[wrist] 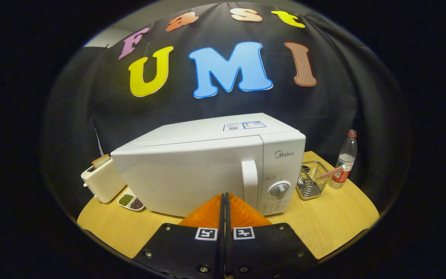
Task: Open the microwave, put the food inside, and close the microwave door.
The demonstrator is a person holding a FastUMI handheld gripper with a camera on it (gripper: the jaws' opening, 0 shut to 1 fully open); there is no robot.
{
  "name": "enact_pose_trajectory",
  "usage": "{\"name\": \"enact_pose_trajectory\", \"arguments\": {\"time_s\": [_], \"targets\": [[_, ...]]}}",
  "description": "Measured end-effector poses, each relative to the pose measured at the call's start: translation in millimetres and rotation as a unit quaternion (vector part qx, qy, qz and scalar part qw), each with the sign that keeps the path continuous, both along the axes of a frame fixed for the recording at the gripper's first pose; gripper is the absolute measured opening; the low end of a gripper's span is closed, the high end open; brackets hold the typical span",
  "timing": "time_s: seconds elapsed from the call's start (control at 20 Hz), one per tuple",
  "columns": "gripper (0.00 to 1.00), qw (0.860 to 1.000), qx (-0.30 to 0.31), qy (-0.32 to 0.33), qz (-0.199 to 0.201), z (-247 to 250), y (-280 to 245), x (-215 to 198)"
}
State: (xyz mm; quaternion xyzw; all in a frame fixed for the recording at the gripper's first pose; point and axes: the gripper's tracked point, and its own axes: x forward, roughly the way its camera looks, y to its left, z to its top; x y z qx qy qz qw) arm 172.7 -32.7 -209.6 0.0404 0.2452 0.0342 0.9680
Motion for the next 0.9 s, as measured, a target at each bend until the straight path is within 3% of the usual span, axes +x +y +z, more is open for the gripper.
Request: {"name": "enact_pose_trajectory", "arguments": {"time_s": [0.6,0.7,0.75,0.8,0.85,0.9], "targets": [[0.02,0.994,-0.032,-0.108,-0.012,94,14,-116],[0.2,0.992,-0.03,-0.119,-0.012,103,21,-135],[0.5,0.992,-0.027,-0.125,-0.014,107,24,-143],[0.68,0.991,-0.028,-0.128,-0.022,110,24,-151],[0.97,0.991,-0.028,-0.13,-0.027,111,25,-158],[0.99,0.99,-0.027,-0.131,-0.033,113,25,-167]]}}
